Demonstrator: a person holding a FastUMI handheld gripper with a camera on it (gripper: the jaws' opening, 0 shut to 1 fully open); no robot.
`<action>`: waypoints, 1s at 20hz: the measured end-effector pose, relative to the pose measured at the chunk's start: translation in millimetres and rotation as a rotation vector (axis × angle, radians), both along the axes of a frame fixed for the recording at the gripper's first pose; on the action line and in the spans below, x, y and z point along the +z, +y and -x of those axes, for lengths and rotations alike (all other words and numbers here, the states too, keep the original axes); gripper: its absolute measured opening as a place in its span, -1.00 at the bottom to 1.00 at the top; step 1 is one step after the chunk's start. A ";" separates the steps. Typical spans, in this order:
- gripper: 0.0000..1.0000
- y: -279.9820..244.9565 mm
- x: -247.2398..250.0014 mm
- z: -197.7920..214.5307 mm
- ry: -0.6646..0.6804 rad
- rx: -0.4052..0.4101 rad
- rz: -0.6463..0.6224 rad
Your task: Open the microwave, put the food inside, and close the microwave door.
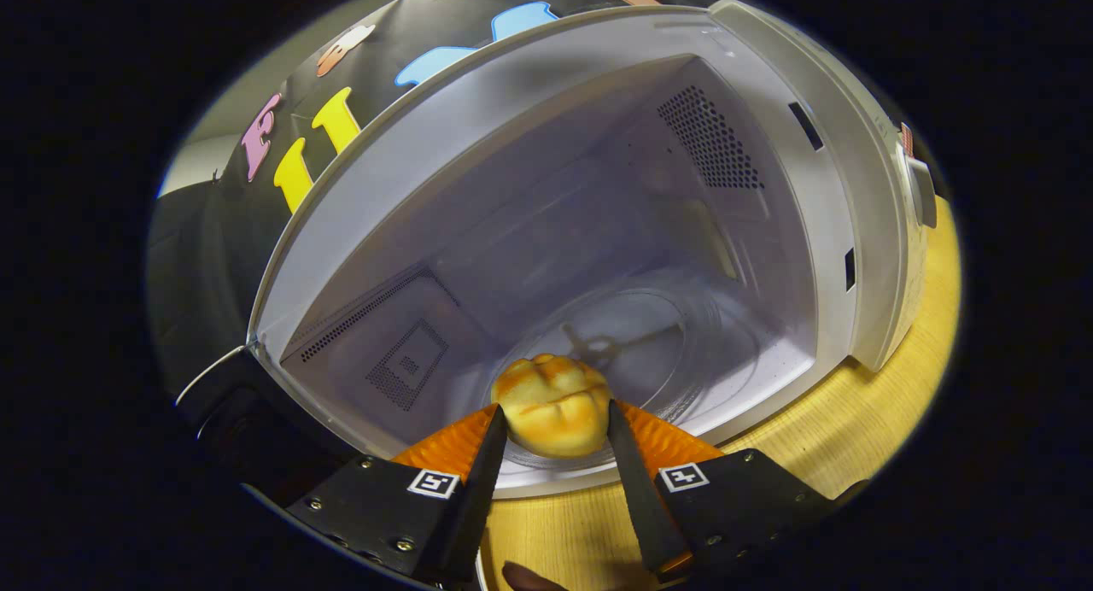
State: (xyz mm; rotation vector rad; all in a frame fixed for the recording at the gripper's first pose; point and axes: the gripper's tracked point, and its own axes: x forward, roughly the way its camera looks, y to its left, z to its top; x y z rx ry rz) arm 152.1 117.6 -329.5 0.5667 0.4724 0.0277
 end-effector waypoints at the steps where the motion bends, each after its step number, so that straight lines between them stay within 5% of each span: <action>1: 0.43 -0.3 -0.4 1.3 0.001 0.007 0.001; 4: 0.56 0.7 2.3 1.3 -0.011 0.014 -0.013; 7: 0.90 -2.5 8.2 4.9 -0.022 0.005 0.032; 9: 0.91 -4.3 14.5 11.2 -0.028 0.021 0.062; 15: 0.91 11.6 98.2 68.7 -0.173 0.197 0.120; 20: 0.91 55.2 202.5 174.0 -0.388 0.443 0.132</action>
